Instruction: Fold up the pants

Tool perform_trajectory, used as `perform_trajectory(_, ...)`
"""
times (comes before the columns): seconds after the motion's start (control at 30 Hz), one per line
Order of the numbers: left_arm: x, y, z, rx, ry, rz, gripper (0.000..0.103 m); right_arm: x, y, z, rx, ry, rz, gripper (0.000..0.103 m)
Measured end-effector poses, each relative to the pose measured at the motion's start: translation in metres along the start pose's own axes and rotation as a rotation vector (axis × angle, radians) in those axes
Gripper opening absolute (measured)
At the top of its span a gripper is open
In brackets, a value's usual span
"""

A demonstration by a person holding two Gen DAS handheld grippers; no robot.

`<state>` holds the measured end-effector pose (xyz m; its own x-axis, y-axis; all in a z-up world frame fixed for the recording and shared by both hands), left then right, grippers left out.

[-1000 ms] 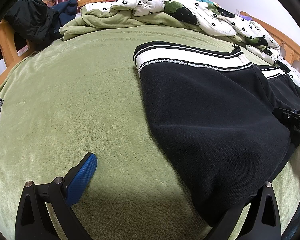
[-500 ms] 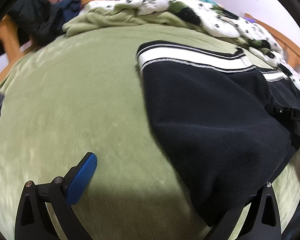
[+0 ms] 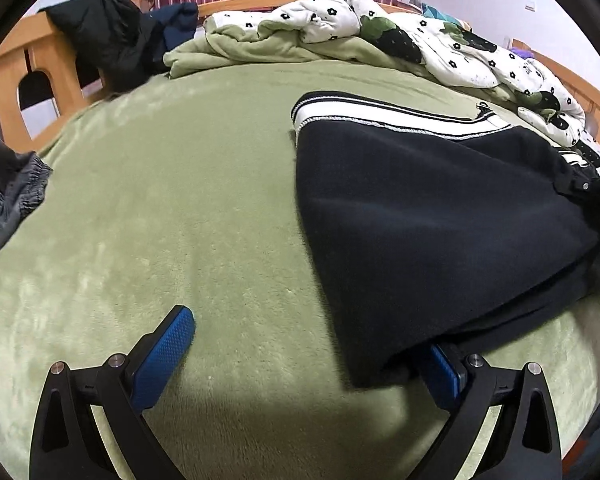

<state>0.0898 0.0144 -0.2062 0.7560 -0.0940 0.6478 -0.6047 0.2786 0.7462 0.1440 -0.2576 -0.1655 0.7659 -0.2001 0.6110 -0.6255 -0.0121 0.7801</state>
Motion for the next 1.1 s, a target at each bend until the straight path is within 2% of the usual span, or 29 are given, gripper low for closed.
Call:
perform_trajectory(0.17,0.001,0.008,0.019,-0.064,-0.025,0.007,0.099,0.004,0.016,0.021,-0.012,-0.024,0.036,0.014)
perform_trajectory(0.3,0.002,0.015,0.034,-0.047,-0.069,0.034,0.098,0.003,0.009,0.044,-0.039,-0.056,0.014,0.014)
perform_trajectory(0.47,-0.004,0.014,0.035,-0.025,-0.077,0.013,0.098,-0.020,-0.018,0.048,-0.096,0.006,-0.065,0.016)
perform_trajectory(0.67,-0.006,0.026,0.031,-0.027,-0.072,0.040,0.098,-0.021,0.011,0.059,-0.105,-0.002,-0.026,0.019)
perform_trajectory(0.73,-0.008,0.019,0.033,-0.038,-0.073,0.028,0.095,-0.027,0.010,0.059,-0.093,0.005,-0.042,0.020)
perform_trajectory(0.83,-0.011,0.004,0.040,-0.069,-0.074,0.002,0.062,-0.036,0.001,0.056,-0.107,0.019,-0.053,0.020)
perform_trajectory(0.9,-0.011,0.005,0.045,-0.100,-0.080,0.004,0.019,-0.038,0.002,0.055,-0.124,0.037,-0.044,0.019)
perform_trajectory(1.03,-0.018,0.024,0.048,-0.072,-0.120,0.008,0.014,-0.039,0.002,0.056,-0.126,0.041,-0.055,0.018)
perform_trajectory(1.1,-0.026,0.030,0.046,-0.071,-0.101,0.000,0.014,-0.040,0.000,0.058,-0.117,0.028,-0.065,0.018)
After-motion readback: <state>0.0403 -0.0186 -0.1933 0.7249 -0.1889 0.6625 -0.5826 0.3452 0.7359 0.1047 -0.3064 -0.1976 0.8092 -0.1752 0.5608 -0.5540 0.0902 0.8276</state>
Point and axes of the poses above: each gripper's, at about its wrist camera, not at the fingertips, and y roughly against the way its jaws point, z to its right, x to its top, the point moved 8 cm from there along -y, roughly the way its jaws point, and after that the axes turned 13 degrees about -x, right-handed, at the moved point
